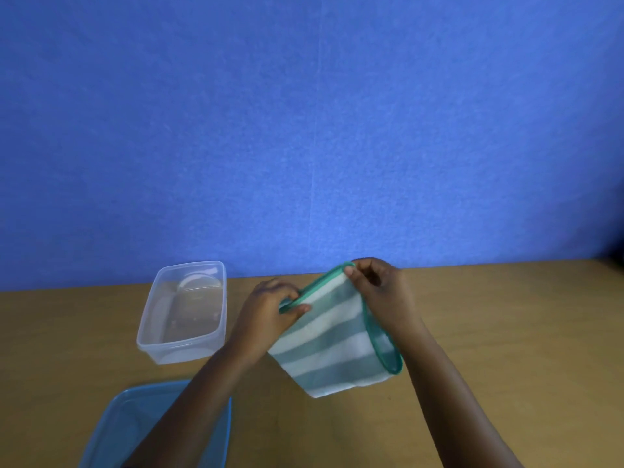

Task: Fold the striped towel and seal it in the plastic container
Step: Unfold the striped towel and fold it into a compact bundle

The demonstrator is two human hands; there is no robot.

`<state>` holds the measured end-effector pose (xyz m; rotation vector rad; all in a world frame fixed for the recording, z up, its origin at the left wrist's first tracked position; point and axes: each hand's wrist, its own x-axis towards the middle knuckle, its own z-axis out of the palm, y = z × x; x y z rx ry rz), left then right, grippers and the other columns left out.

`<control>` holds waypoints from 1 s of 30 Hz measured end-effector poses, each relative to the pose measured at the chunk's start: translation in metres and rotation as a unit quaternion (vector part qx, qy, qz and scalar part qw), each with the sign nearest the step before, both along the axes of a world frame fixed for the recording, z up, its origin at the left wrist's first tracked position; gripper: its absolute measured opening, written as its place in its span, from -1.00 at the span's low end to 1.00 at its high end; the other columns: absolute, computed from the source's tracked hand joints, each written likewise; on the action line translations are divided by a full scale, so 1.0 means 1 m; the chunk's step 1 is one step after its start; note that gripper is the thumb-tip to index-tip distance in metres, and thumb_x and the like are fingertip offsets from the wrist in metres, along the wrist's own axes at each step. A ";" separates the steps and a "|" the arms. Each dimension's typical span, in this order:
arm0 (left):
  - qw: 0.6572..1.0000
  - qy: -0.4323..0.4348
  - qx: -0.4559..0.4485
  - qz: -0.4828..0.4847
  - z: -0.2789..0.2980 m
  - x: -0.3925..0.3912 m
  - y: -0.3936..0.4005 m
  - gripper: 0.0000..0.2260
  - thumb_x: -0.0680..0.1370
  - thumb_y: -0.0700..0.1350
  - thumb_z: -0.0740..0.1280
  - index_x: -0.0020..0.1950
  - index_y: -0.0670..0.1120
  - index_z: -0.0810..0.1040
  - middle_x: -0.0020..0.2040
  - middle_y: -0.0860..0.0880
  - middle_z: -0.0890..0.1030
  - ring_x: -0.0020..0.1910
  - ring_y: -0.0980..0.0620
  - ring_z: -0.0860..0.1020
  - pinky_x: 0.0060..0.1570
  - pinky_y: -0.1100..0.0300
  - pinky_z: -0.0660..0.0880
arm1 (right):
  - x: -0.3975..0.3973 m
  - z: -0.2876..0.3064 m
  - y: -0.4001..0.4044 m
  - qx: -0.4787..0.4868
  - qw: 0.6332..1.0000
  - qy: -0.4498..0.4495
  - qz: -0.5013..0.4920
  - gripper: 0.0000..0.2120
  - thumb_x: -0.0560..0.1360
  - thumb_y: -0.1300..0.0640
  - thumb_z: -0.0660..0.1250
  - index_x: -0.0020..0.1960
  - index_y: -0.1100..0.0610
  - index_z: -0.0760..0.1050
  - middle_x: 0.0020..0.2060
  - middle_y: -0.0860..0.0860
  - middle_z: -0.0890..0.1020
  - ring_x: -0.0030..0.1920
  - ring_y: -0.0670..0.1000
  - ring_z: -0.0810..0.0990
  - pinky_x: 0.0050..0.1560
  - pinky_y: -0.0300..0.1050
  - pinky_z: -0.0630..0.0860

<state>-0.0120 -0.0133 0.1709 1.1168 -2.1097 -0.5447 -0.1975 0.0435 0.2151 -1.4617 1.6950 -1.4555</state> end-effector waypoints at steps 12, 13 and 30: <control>0.997 0.001 -0.044 0.071 -0.026 0.053 -0.018 -0.77 0.31 0.04 0.42 -0.22 -0.12 0.59 -0.02 -0.03 0.50 -0.02 0.10 0.46 0.02 0.34 0.34 | -0.074 -0.018 0.000 -0.004 0.997 -0.064 -0.052 -0.77 0.51 0.16 0.32 -0.32 0.06 0.50 -0.43 -0.14 0.49 -0.37 -0.20 0.40 -0.23 -0.17 0.35; 0.997 0.023 -0.048 0.064 -0.021 0.055 -0.018 -0.85 0.30 -0.01 0.44 -0.25 -0.05 0.57 0.02 -0.05 0.49 0.02 0.17 0.44 0.04 0.39 0.31 | -0.078 -0.021 0.001 -0.008 0.996 -0.075 -0.048 -0.78 0.51 0.14 0.33 -0.32 0.08 0.50 -0.40 -0.10 0.50 -0.32 -0.14 0.42 -0.19 -0.11 0.35; 0.955 0.236 0.160 0.087 -0.048 0.050 -0.020 -0.72 0.39 -0.17 0.46 0.03 0.02 0.48 -0.32 -0.02 0.49 -0.43 0.23 0.45 -0.40 0.49 0.34 | -0.066 -0.075 -0.018 -0.038 0.998 0.021 -0.049 -0.70 0.41 -0.06 0.22 -0.19 0.20 0.40 -0.39 -0.05 0.44 -0.38 -0.21 0.41 -0.29 -0.24 0.34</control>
